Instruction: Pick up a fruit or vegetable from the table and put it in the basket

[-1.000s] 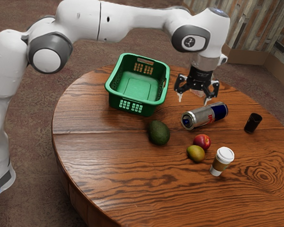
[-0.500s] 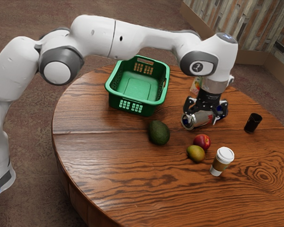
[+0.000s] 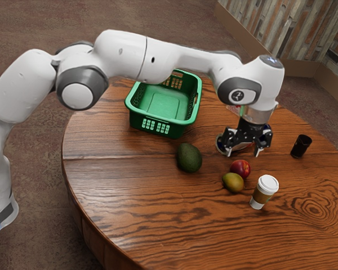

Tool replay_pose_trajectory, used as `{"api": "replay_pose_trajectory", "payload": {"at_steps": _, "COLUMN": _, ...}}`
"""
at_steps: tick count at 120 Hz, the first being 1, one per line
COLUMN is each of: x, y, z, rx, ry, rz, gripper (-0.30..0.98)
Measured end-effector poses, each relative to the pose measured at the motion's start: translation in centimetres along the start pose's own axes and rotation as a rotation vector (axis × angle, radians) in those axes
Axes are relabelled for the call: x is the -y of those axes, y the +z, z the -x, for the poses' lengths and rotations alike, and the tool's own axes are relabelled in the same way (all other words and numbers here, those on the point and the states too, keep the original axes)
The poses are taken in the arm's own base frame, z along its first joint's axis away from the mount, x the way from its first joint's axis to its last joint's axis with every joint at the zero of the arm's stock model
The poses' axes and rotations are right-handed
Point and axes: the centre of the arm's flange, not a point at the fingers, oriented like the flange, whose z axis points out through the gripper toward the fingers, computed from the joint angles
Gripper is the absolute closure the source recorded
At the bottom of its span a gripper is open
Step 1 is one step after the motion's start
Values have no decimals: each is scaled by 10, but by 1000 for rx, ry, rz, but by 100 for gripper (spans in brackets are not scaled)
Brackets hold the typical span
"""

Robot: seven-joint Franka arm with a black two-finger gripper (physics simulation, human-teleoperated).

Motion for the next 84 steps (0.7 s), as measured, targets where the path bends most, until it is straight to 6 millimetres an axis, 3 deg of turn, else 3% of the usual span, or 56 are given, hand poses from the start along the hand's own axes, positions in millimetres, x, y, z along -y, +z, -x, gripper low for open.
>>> {"api": "replay_pose_trajectory", "payload": {"at_steps": 26, "x": -4, "y": 26, "z": -2, "rx": -1, "ry": -16, "rz": -18, "gripper": 0}}
{"api": "replay_pose_trajectory", "payload": {"at_steps": 38, "x": -6, "y": 35, "z": -15, "rx": -1, "ry": -38, "rz": -24, "gripper": 0}}
{"api": "replay_pose_trajectory", "payload": {"at_steps": 84, "x": -12, "y": 43, "z": -8, "rx": 5, "ry": -41, "rz": -17, "gripper": 0}}
